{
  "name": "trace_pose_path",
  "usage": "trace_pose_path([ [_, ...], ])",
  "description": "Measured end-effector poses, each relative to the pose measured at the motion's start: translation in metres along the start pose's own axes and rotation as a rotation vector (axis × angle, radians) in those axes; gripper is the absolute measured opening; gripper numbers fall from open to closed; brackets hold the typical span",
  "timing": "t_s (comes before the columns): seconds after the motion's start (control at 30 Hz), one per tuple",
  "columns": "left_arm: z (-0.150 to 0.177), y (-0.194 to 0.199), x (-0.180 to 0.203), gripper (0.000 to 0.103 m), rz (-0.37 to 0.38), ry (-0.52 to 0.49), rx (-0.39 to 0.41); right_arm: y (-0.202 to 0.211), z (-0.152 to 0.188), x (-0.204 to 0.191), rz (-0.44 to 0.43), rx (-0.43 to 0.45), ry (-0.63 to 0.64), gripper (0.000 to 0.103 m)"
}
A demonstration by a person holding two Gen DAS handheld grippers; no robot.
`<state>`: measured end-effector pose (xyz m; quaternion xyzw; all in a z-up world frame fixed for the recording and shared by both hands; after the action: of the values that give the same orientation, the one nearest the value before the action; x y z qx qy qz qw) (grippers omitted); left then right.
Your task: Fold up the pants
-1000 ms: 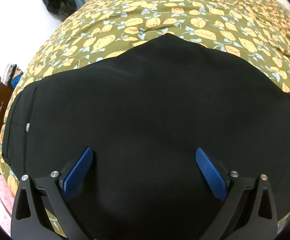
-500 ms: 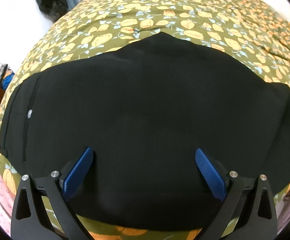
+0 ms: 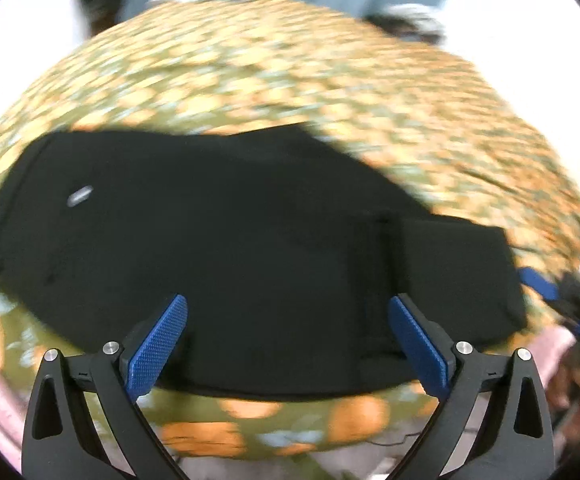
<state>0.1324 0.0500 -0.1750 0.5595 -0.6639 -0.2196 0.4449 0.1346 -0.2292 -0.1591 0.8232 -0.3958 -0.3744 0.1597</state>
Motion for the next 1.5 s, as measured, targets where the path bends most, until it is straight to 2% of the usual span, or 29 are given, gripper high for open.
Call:
trace_pose_path([
  [0.03,0.0,0.001,0.015,0.094,0.037,-0.043,0.001,0.012,0.004,0.011,0.033,0.01,-0.021,0.09],
  [0.1,0.004,-0.009,0.051,0.073,0.093,-0.148,-0.035,0.041,0.015,0.037,0.1,0.04,-0.084,0.09],
  [0.13,0.005,-0.016,0.06,0.069,0.098,-0.176,-0.058,0.052,0.021,0.045,0.121,0.057,-0.116,0.09],
  [0.2,0.009,-0.035,0.072,0.056,0.083,-0.207,-0.098,0.069,0.026,0.055,0.137,0.107,-0.19,0.09],
  [0.27,0.012,-0.055,0.076,0.051,0.051,-0.218,-0.151,0.073,0.022,0.058,0.133,0.141,-0.225,0.09],
  [0.37,0.019,-0.07,0.077,0.05,0.021,-0.202,-0.206,0.067,0.011,0.053,0.135,0.167,-0.206,0.09],
  [0.43,0.025,-0.073,0.084,0.03,0.032,-0.204,-0.23,0.058,0.011,0.048,0.123,0.151,-0.191,0.09],
  [0.47,0.027,-0.076,0.087,0.013,0.021,-0.215,-0.244,0.056,0.013,0.048,0.118,0.14,-0.184,0.09],
  [0.5,0.028,-0.076,0.089,0.005,0.017,-0.223,-0.242,0.05,0.013,0.046,0.115,0.124,-0.174,0.09],
  [0.57,0.026,-0.072,0.094,0.002,-0.011,-0.254,-0.217,0.051,0.014,0.043,0.113,0.118,-0.153,0.09],
  [0.67,0.013,-0.057,0.076,0.002,-0.057,-0.228,-0.168,0.056,0.002,0.04,0.141,0.13,-0.083,0.09],
  [0.73,0.006,-0.052,0.051,0.002,-0.064,-0.151,-0.166,0.061,-0.011,0.04,0.183,0.134,-0.014,0.09],
  [0.8,0.008,-0.057,0.04,0.002,-0.089,-0.149,-0.177,0.056,-0.022,0.045,0.211,0.099,0.03,0.09],
  [0.9,0.017,-0.065,0.046,0.008,-0.098,-0.178,-0.178,0.02,-0.013,0.059,0.183,-0.038,0.03,0.092],
  [0.97,0.022,-0.07,0.053,0.011,-0.106,-0.197,-0.178,-0.026,0.021,0.085,0.207,-0.218,0.021,0.092],
  [1.0,0.023,-0.07,0.056,0.016,-0.096,-0.205,-0.175,-0.039,0.035,0.097,0.233,-0.296,0.009,0.092],
  [1.07,0.025,-0.067,0.059,0.024,-0.105,-0.238,-0.171,-0.037,0.029,0.096,0.251,-0.282,0.017,0.091],
  [1.13,0.027,-0.061,0.058,0.038,-0.107,-0.249,-0.159,-0.02,0.002,0.085,0.218,-0.212,0.003,0.091],
  [1.17,0.026,-0.059,0.057,0.053,-0.11,-0.245,-0.152,-0.013,-0.009,0.082,0.211,-0.176,0.0,0.091],
  [1.2,0.026,-0.059,0.056,0.06,-0.112,-0.233,-0.146,-0.007,-0.023,0.079,0.215,-0.142,0.007,0.091],
  [1.23,0.026,-0.062,0.055,0.06,-0.106,-0.225,-0.15,-0.005,-0.037,0.079,0.22,-0.121,0.024,0.091],
  [1.3,0.028,-0.067,0.055,0.06,-0.107,-0.216,-0.171,-0.016,-0.046,0.086,0.239,-0.141,0.034,0.091],
  [1.37,0.027,-0.066,0.055,0.06,-0.108,-0.216,-0.168,-0.04,-0.036,0.103,0.234,-0.204,-0.004,0.091],
  [1.43,0.025,-0.062,0.053,0.061,-0.109,-0.209,-0.163,-0.065,-0.015,0.133,0.271,-0.319,-0.069,0.091],
  [1.5,0.021,-0.054,0.045,0.068,-0.111,-0.188,-0.152,-0.066,-0.015,0.132,0.307,-0.298,-0.033,0.09],
])
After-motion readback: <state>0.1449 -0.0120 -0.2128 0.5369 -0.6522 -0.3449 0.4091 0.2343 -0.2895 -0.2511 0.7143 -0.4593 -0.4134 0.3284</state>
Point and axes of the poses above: each gripper's, at about its wrist camera, not at the fingertips, and y roughly against the way its jaws point, x to its right, z to its underside, the point moved 8 cm from there along -y, roughly the way its jaws point, and after that the axes turned 7 degrees about y, right-handed, at the moved point
